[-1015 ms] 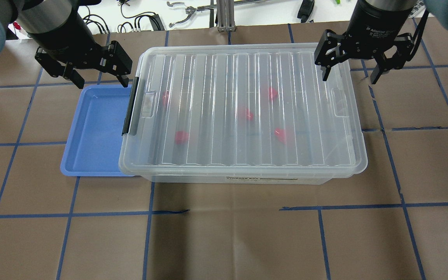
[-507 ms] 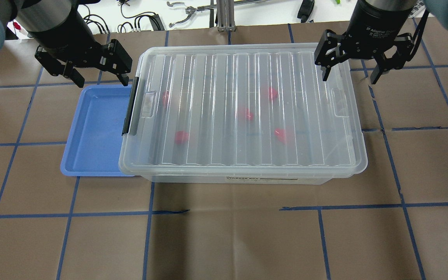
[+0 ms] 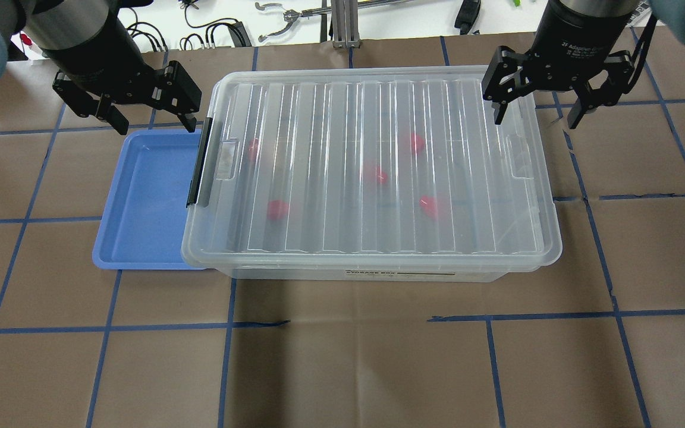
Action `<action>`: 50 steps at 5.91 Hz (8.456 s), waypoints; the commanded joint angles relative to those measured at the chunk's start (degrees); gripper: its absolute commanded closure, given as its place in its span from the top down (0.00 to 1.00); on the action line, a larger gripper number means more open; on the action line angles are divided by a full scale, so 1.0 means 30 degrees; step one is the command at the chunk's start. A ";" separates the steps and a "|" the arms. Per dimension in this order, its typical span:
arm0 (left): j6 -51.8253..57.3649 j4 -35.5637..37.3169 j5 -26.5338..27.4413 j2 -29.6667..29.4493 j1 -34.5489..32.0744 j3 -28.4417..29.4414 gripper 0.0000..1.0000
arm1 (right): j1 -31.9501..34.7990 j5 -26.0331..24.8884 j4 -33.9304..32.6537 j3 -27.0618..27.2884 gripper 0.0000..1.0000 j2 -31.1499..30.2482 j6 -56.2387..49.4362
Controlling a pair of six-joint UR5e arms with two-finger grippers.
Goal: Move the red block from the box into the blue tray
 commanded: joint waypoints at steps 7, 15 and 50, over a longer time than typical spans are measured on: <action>0.0029 0.0000 -0.0001 0.0151 0.0033 -0.0123 0.98 | -0.2976 0.0078 -0.7305 0.5992 1.00 0.0100 -0.4182; 0.0029 0.0000 0.0116 0.0151 0.0033 -0.0065 0.98 | -0.3412 -0.1152 -0.9675 0.8048 1.00 0.0218 -0.6048; 2.5019 1.3711 0.0438 -0.7261 -0.3395 -0.7565 0.93 | -0.3046 -0.1826 -0.3801 0.1993 1.00 -0.1250 -0.3350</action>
